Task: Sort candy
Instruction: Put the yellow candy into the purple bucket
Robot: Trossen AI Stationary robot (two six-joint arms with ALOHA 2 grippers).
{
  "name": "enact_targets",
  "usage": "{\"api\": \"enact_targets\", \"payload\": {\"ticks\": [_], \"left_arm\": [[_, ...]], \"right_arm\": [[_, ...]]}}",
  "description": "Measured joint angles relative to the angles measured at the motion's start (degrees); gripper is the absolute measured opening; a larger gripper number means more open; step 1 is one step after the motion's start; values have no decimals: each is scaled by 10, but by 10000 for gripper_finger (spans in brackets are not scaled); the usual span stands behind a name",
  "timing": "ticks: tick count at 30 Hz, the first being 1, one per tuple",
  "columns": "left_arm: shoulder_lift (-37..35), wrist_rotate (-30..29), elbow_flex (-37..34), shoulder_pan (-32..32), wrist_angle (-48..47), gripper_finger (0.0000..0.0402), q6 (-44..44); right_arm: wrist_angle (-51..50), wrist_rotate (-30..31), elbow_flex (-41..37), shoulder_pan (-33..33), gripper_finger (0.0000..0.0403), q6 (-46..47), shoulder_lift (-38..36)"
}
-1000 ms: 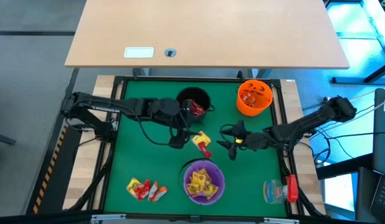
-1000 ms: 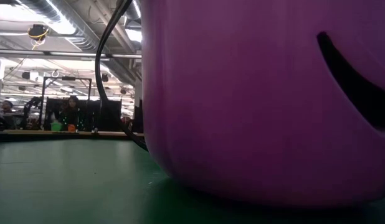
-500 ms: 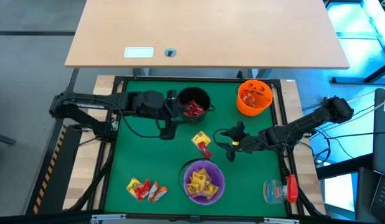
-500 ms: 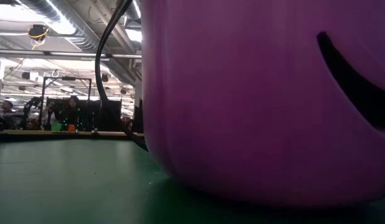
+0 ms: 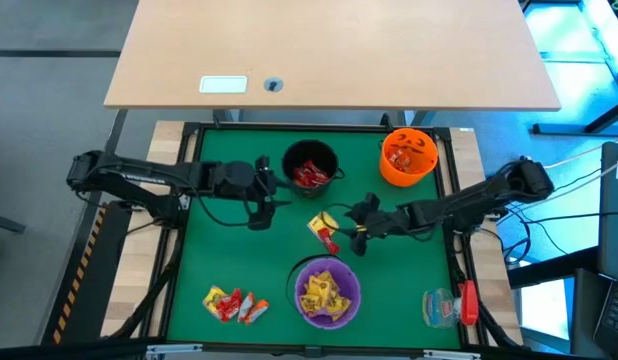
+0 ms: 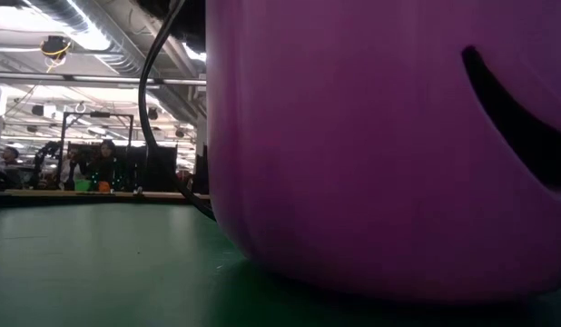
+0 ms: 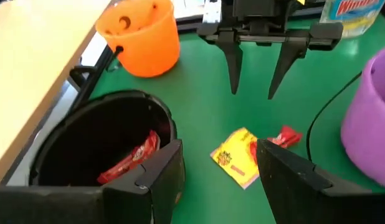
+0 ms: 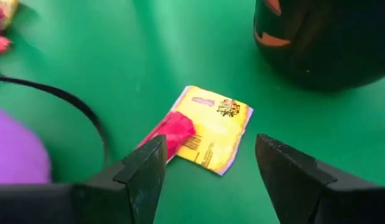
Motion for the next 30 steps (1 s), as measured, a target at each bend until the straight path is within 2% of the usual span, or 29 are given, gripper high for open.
{"api": "enact_targets", "payload": {"ticks": [6,11,18,23,30], "left_arm": [[0,0,-17,0,-7,194,5],[-9,4,-42,0,-19,194,21],[-75,4,-112,0,11,194,10],[-121,4,-170,-9,67,194,-5],[-143,4,-214,-24,98,194,-26]], "right_arm": [[-1,-6,48,-19,243,-45,70],[-1,-38,93,-31,243,-53,132],[0,-63,131,-36,244,-55,188],[-5,-68,133,-44,244,-32,208],[10,-124,135,-75,244,21,245]]}}
